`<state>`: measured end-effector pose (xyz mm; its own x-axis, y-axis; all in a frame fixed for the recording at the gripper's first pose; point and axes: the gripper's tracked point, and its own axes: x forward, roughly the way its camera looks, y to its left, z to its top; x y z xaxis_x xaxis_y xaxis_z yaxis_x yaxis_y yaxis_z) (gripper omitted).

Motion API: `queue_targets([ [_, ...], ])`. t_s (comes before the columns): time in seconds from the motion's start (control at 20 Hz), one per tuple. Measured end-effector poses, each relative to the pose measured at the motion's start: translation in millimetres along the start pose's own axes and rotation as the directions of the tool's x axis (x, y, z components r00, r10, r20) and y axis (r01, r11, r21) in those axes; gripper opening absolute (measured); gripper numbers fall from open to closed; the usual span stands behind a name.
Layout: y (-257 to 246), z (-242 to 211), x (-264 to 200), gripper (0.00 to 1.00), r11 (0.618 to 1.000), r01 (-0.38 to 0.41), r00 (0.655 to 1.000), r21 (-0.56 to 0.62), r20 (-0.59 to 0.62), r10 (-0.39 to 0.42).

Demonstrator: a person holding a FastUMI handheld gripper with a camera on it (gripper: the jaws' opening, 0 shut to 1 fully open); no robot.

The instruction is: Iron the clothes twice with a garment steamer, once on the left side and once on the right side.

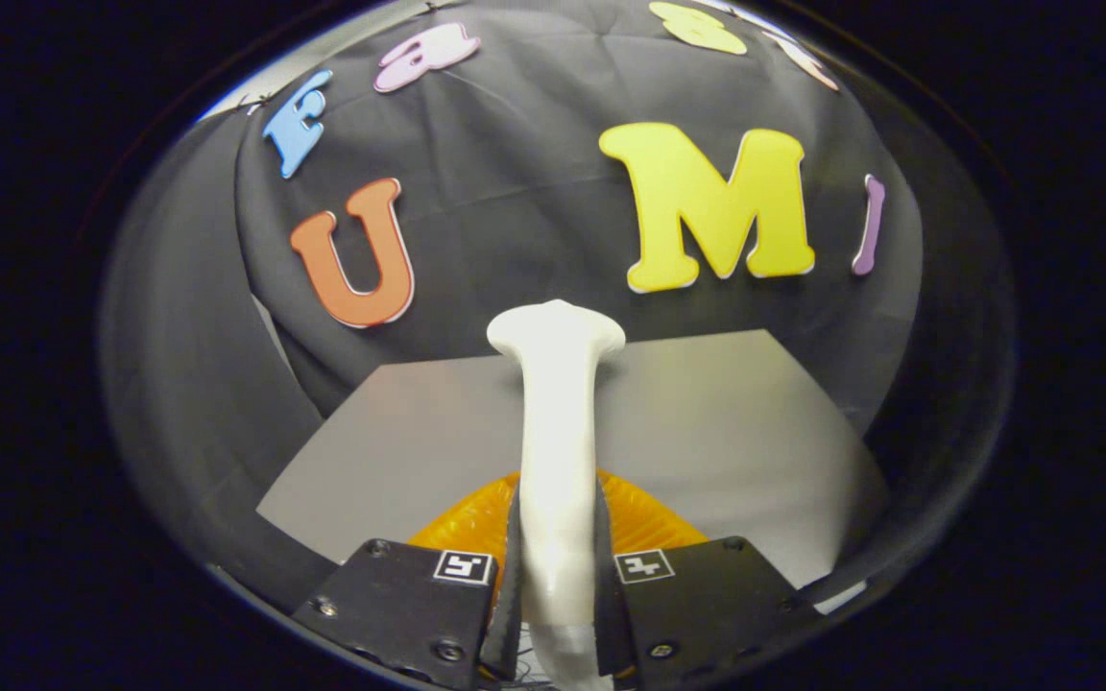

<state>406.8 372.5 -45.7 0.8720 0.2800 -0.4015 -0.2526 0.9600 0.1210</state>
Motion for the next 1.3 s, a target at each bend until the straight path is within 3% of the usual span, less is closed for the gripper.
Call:
queue_targets([
  [0.25, 12, 41, -85, 0.33, 0.997, -0.073, 0.985, -0.025, 0.154, 0.076],
  [0.55, 2, 99, -211, 0.33, 0.991, -0.134, 0.922, -0.024, 0.363, 0.134],
  [0.9, -58, 139, -335, 0.33, 0.998, -0.058, 0.829, 0.009, 0.558, 0.043],
  [1.3, -154, 167, -397, 0.33, 0.994, 0.056, 0.769, 0.098, 0.63, -0.105],
])
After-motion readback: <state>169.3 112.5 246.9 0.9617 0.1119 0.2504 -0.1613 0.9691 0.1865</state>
